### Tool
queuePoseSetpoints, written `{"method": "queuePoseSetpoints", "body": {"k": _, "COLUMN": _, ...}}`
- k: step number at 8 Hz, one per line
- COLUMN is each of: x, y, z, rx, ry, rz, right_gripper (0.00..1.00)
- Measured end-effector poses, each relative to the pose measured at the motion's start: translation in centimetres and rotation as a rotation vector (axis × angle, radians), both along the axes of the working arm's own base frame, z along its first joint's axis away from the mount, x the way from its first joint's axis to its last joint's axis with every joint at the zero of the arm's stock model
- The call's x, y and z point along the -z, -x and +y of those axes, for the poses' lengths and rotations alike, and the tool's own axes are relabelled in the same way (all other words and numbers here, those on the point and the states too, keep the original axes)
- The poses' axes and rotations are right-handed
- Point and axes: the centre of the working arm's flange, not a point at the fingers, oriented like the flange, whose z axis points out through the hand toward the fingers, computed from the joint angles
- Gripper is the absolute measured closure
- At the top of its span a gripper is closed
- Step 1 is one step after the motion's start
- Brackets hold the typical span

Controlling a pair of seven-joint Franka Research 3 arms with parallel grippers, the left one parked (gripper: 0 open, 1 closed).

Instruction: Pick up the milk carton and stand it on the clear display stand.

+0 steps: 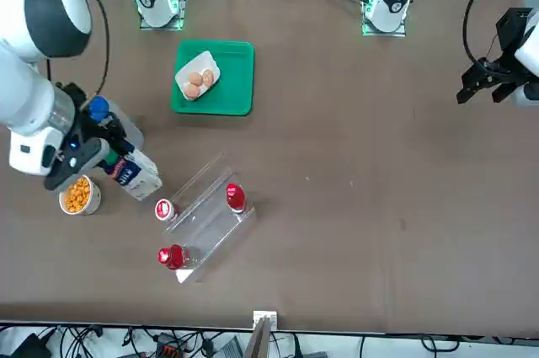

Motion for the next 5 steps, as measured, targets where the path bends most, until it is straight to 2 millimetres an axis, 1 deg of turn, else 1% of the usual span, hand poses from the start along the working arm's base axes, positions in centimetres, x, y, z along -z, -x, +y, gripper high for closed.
{"method": "queuePoseSetpoints", "body": {"k": 1, "x": 1.2, "y": -0.4, "z": 1.7, "rx": -0.019, "ry": -0.008, "rz": -0.003, "right_gripper": 0.53}}
{"method": "queuePoseSetpoints", "body": {"k": 3, "x": 3.7, "y": -0.5, "z": 5.7, "rx": -0.063, "ry": -0.005, "rz": 0.010, "right_gripper": 0.53}}
{"method": "queuePoseSetpoints", "body": {"k": 5, "x": 5.5, "y": -0.9, "z": 8.0, "rx": -0.085, "ry": -0.008, "rz": -0.013, "right_gripper": 0.53}}
